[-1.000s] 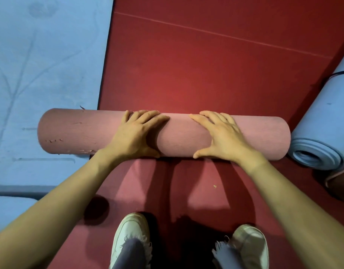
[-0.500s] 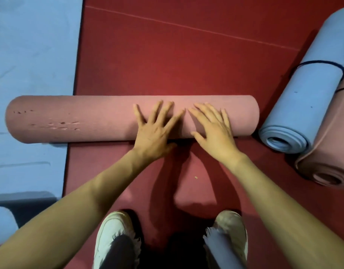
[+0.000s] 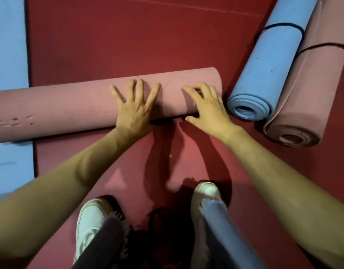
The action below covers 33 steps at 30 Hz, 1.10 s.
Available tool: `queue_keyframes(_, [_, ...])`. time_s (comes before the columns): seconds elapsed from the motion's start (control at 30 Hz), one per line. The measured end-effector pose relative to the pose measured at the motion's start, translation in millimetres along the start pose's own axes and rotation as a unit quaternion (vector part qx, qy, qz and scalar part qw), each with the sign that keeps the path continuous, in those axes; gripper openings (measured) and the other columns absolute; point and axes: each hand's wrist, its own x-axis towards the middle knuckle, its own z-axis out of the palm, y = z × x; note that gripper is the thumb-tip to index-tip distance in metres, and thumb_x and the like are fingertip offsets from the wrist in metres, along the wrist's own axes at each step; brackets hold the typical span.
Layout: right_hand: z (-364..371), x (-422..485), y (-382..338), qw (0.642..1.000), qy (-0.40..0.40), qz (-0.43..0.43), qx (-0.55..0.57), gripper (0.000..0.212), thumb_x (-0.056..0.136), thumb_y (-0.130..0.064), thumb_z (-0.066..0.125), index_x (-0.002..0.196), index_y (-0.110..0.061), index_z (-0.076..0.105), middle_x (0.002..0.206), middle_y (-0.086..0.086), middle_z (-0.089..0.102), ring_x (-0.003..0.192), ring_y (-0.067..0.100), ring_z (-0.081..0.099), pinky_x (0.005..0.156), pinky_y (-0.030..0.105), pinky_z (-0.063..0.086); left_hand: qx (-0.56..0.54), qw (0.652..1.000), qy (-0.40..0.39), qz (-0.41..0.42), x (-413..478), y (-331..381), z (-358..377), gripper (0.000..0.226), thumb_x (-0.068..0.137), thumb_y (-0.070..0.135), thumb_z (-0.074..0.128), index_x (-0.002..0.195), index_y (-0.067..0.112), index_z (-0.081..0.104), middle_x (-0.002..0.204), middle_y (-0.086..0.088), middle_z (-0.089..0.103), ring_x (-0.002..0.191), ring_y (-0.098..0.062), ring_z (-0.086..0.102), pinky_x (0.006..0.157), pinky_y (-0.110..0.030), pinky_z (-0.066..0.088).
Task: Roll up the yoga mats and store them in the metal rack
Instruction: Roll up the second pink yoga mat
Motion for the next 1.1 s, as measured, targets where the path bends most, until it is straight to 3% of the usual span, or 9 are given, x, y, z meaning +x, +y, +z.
queue_keyframes(0.17, [8,-13,-10,1.000,0.010,0.017,0.005,0.080,0.072,-0.026,0.075,0.142,-0.021,0.037,0.135,0.009,0.036,0.123,0.028,0.032,0.101,0.046,0.035,0.036,0.999,0.022,-0.031,-2,-5,-1,0.110,0.051,0.047,0.085,0.139,0.005,0.034,0.132,-0.024,0.046,0.118,-0.035,0.033,0.087,-0.074,0.034])
queue_keyframes(0.3, [9,-22,-11,0.999,0.029,0.011,0.014,0.071,0.072,-0.022,0.074,0.136,-0.017,0.044,0.128,0.011,0.042,0.116,0.029,0.038,0.098,0.045,0.039,0.042,0.998,0.049,-0.011,-9,-9,3,0.111,0.044,0.043,0.086,0.136,0.005,0.036,0.130,-0.023,0.046,0.118,-0.034,0.033,0.087,-0.071,0.036])
queue_keyframes(0.4, [12,-31,-16,0.997,0.081,0.005,-0.020,0.064,0.067,-0.022,0.078,0.127,-0.018,0.054,0.118,0.012,0.048,0.107,0.028,0.038,0.091,0.044,0.040,0.027,0.996,0.083,0.001,-20,-13,8,0.098,0.049,0.030,0.083,0.134,0.006,0.040,0.129,-0.021,0.040,0.117,-0.034,0.036,0.089,-0.069,0.035])
queue_keyframes(0.47, [13,-34,-13,0.994,0.100,0.009,-0.049,0.070,0.063,-0.023,0.081,0.127,-0.018,0.054,0.122,0.015,0.048,0.112,0.028,0.033,0.093,0.045,0.037,0.012,0.995,0.102,0.002,-31,-22,11,0.086,0.057,0.023,0.078,0.133,0.007,0.041,0.126,-0.018,0.036,0.116,-0.034,0.038,0.092,-0.067,0.032])
queue_keyframes(0.6, [12,-28,-13,1.000,0.010,-0.010,-0.027,0.094,0.062,-0.029,0.084,0.143,-0.019,0.037,0.145,0.017,0.030,0.134,0.033,0.019,0.108,0.050,0.023,0.000,0.992,0.128,0.005,-61,-52,15,0.077,0.067,0.026,0.077,0.133,0.007,0.043,0.123,-0.021,0.042,0.114,-0.035,0.040,0.097,-0.065,0.027])
queue_keyframes(0.73, [25,-27,-38,0.997,0.032,-0.069,-0.025,0.091,0.051,-0.027,0.088,0.131,-0.013,0.048,0.129,0.021,0.045,0.119,0.029,0.027,0.092,0.051,0.041,-0.004,0.992,0.124,0.010,-92,-77,11,0.070,0.075,0.035,0.062,0.135,0.005,0.042,0.123,-0.020,0.040,0.114,-0.036,0.040,0.100,-0.064,0.023])
queue_keyframes(0.87, [34,-37,-47,0.994,0.081,-0.072,-0.012,0.088,0.049,-0.023,0.087,0.127,-0.014,0.049,0.125,0.019,0.046,0.116,0.032,0.031,0.090,0.051,0.043,-0.028,0.991,0.107,-0.079,-97,-45,4,0.066,0.063,0.010,0.055,0.127,0.001,0.042,0.123,-0.025,0.042,0.113,-0.039,0.035,0.102,-0.063,0.023])
queue_keyframes(1.0, [34,-42,-50,0.995,0.087,-0.058,0.006,0.076,0.058,-0.019,0.082,0.128,-0.011,0.051,0.130,0.019,0.045,0.119,0.033,0.031,0.097,0.051,0.040,-0.063,0.992,0.107,0.026,-83,-3,2,0.073,0.069,0.036,0.048,0.137,0.009,0.040,0.136,-0.025,0.043,0.124,-0.037,0.032,0.105,-0.063,0.020])
queue_keyframes(1.1, [40,-61,-53,0.986,0.144,-0.081,0.037,0.048,0.072,-0.024,0.070,0.115,-0.013,0.051,0.118,0.010,0.044,0.105,0.029,0.043,0.091,0.042,0.041,-0.103,0.990,0.094,0.016,-75,12,-1,0.078,0.069,0.046,0.044,0.138,0.009,0.041,0.137,-0.023,0.045,0.127,-0.040,0.034,0.105,-0.066,0.023])
